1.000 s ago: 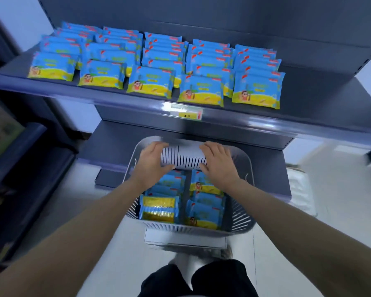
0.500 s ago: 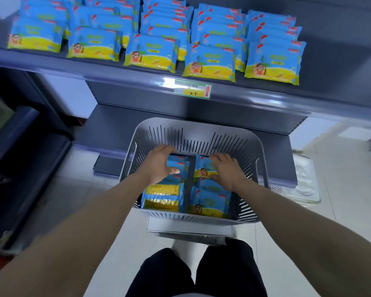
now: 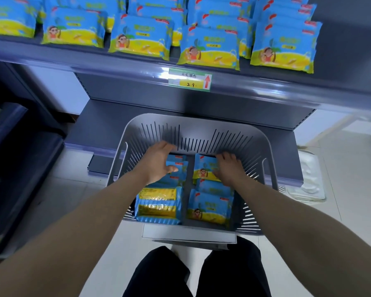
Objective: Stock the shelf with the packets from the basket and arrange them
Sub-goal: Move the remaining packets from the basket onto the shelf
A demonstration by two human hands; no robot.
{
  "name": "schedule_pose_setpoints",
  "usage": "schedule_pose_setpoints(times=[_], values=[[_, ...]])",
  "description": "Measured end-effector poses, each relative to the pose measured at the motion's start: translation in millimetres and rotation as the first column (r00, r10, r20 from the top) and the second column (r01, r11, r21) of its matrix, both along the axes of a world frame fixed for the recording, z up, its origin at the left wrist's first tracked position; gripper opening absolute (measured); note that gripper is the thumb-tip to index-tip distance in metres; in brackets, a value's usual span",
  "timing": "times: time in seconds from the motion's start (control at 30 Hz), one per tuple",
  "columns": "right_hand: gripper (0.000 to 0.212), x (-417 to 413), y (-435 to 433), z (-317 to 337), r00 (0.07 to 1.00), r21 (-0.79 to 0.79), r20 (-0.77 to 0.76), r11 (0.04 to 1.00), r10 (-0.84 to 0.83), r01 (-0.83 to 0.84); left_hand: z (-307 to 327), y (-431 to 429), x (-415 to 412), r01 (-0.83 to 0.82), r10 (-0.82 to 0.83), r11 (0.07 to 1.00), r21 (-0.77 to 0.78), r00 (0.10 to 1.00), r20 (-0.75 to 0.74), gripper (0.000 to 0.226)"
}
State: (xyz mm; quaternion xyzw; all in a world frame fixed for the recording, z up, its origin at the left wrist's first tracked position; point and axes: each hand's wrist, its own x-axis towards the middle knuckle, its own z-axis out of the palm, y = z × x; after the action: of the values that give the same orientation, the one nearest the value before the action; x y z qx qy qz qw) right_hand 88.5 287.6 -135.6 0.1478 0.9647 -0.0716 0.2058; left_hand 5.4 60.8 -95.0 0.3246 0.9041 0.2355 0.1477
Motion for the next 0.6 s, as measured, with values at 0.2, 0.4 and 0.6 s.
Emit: schedule_pose_setpoints(times=[0.2,0.4,0.6], values=[[0.075,-9,1,-15,0.973,-0.093,0.059,0.970,-0.222,0.227,-15,1,-8,-0.033,0.033,0.999,0.021,0.999,0.009,0.065],[0.091,-11,2,-12,0.955,-0.048,0.167,0.966,-0.244,0.255,-19,0,-9,-0.050,0.050,0.999,0.007,0.998,0.036,0.063],[0.047,-9,-6,2,0.971,-0.024,0.164,0.983,-0.175,0.182,-18,-3,-14,-0.114,0.114,0.993,-0.005,0.989,0.096,0.064]])
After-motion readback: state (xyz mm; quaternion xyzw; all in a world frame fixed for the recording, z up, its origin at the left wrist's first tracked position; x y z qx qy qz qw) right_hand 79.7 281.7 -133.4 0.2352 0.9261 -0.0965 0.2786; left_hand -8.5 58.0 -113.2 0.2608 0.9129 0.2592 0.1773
